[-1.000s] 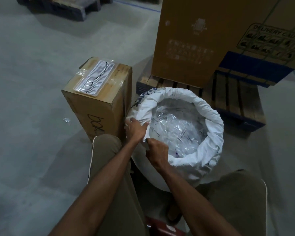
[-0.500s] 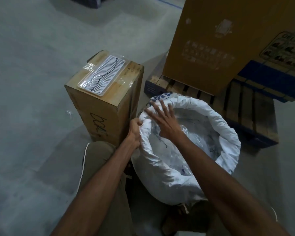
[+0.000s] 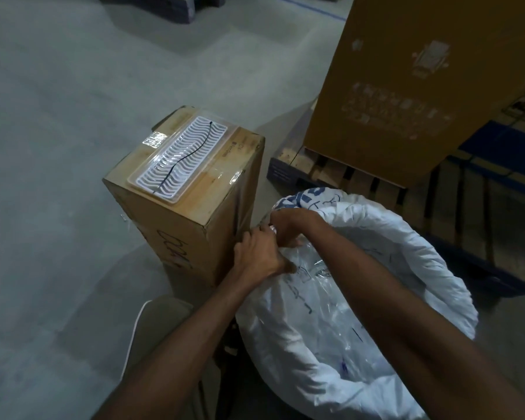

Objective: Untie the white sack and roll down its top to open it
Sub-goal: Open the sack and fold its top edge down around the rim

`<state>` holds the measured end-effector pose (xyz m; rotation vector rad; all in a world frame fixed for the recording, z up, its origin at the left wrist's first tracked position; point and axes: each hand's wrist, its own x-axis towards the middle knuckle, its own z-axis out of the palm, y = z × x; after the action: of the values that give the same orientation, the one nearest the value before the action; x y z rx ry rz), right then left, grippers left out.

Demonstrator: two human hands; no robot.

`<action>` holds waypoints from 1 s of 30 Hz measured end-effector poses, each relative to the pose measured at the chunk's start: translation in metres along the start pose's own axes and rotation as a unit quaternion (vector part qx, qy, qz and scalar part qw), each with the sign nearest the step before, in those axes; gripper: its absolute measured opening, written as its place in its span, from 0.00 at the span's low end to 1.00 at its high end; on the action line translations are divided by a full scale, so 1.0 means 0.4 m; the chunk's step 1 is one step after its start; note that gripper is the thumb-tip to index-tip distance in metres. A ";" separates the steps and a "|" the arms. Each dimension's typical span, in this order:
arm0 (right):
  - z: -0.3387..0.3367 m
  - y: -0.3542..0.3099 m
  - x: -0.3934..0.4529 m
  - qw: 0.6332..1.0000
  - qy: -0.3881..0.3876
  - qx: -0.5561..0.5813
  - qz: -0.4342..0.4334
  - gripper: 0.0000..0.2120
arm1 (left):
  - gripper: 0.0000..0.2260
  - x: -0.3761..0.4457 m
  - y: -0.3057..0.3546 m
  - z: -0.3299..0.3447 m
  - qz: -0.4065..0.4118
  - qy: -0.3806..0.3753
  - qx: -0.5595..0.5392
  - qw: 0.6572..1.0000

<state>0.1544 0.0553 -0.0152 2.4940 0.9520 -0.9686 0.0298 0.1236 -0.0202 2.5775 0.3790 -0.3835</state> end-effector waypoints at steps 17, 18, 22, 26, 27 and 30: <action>0.051 0.116 -0.048 0.984 0.143 0.059 0.093 0.18 | 0.49 0.054 0.039 -0.007 0.049 0.047 0.136 0.988; 0.030 0.122 -0.050 0.987 0.090 0.091 0.097 0.15 | 0.51 0.064 0.055 0.005 0.079 0.055 0.164 0.982; 0.002 0.183 -0.061 0.972 -0.004 0.215 0.097 0.11 | 0.41 0.157 0.099 0.023 0.064 -0.012 0.099 0.993; 0.096 0.223 -0.086 0.985 0.152 0.031 0.076 0.44 | 0.27 0.222 0.087 0.005 0.023 -0.120 -0.036 0.992; 0.129 0.222 -0.093 0.975 0.208 -0.017 0.081 0.50 | 0.29 0.239 0.081 -0.010 0.027 -0.171 -0.069 0.982; 0.197 0.215 -0.090 0.925 0.355 -0.066 0.120 0.40 | 0.30 0.259 0.080 -0.051 0.036 -0.289 -0.034 0.956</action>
<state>0.1544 -0.0631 -0.0448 2.7841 0.8115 0.1054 0.1401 0.1274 -0.0241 2.2667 0.0827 -1.0393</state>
